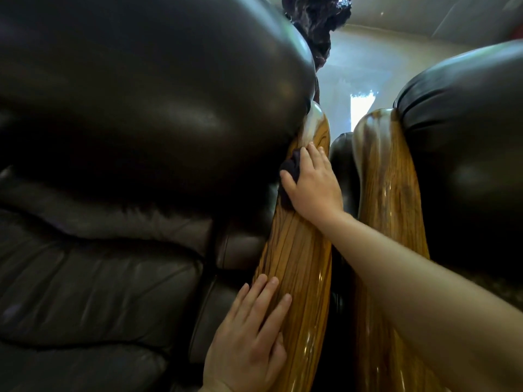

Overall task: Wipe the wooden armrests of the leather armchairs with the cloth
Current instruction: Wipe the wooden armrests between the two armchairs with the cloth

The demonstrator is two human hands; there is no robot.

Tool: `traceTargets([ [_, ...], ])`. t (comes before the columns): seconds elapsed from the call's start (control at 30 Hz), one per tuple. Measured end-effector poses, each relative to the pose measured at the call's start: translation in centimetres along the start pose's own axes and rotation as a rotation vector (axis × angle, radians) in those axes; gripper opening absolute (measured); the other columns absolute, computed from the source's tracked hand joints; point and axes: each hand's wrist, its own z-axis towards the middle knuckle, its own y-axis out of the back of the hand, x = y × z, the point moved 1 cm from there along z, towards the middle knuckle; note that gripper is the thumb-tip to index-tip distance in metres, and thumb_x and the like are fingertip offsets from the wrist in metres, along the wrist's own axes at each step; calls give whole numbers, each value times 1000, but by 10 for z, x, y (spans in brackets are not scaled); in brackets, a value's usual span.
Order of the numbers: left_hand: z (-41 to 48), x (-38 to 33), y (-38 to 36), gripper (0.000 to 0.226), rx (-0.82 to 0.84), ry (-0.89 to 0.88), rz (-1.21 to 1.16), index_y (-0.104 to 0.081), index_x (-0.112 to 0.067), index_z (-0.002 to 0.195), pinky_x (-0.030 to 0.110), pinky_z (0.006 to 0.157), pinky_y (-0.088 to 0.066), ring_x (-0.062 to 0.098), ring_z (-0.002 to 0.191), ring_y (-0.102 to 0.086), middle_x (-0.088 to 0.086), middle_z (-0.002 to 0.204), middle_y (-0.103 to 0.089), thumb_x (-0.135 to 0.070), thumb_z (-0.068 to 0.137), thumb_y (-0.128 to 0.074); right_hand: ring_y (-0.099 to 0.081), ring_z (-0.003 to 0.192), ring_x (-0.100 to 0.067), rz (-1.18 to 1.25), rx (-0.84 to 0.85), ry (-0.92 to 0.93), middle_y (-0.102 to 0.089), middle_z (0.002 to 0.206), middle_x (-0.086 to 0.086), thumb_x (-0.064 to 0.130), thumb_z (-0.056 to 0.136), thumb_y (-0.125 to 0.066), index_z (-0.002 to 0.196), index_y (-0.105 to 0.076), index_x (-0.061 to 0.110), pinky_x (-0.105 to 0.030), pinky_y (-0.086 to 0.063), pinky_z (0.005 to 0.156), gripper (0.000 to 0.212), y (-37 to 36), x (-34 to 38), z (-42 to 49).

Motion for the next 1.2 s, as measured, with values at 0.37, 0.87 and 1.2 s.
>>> traceTargets([
  [0.37,0,0,1,58,13,15,-9,-45,-22,143,45,116,-27,22,148,-27,5,154,-39,-31,86,-54,-16,154,-27,184,27,-87,-26,166,-7,48,98,-48,157,-32,16,-44,-19,124,69,4,-8,24],
  [0.87,-1,-4,1,54,41,50,-7,-45,-19,144,44,120,-23,21,149,-22,7,156,-37,-30,91,-49,-10,156,-27,-89,71,-11,-21,168,-5,57,98,-32,158,-28,20,-48,-12,125,70,3,10,-31],
  [1.2,-8,-3,-2,42,-13,74,-51,-56,-14,131,48,114,-35,29,143,-34,15,145,-45,-28,93,-49,-10,156,-20,130,53,88,-27,166,1,43,103,-43,154,-39,20,-44,-12,126,56,17,7,-111],
])
